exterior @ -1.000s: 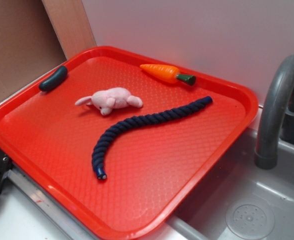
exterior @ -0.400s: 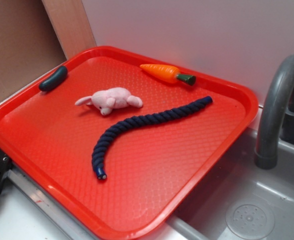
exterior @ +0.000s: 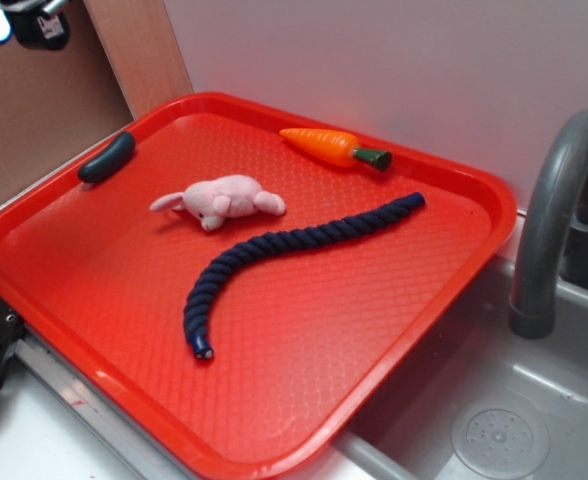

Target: Grab the plastic pickle.

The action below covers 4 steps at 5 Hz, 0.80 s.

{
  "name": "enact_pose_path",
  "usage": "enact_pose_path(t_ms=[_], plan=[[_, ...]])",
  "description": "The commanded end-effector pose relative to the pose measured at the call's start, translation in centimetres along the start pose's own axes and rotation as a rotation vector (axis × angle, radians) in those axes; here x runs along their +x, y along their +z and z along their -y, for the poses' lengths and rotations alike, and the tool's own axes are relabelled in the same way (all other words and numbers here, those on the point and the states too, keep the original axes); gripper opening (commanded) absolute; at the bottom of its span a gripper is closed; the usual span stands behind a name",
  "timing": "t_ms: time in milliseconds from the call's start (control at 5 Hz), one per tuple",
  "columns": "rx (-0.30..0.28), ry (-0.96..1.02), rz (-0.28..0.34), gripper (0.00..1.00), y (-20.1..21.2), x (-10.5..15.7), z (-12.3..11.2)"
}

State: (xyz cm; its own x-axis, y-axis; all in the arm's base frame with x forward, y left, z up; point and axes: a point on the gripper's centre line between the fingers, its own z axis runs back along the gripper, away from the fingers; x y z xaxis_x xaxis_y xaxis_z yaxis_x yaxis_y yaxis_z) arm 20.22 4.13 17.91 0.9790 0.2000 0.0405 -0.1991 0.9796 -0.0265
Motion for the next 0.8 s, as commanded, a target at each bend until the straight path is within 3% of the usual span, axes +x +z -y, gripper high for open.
enact_pose_path(t_ms=[0,200,400,600], plan=[[0.063,-0.031,0.01,1.0,-6.3,3.0,-6.7],[0.097,-0.039,-0.015,1.0,-8.9,4.3,-8.0],[0.139,-0.091,-0.032,1.0,-11.2,5.0,-7.2],[0.128,-0.144,-0.044,1.0,-12.7,5.2,-5.8]])
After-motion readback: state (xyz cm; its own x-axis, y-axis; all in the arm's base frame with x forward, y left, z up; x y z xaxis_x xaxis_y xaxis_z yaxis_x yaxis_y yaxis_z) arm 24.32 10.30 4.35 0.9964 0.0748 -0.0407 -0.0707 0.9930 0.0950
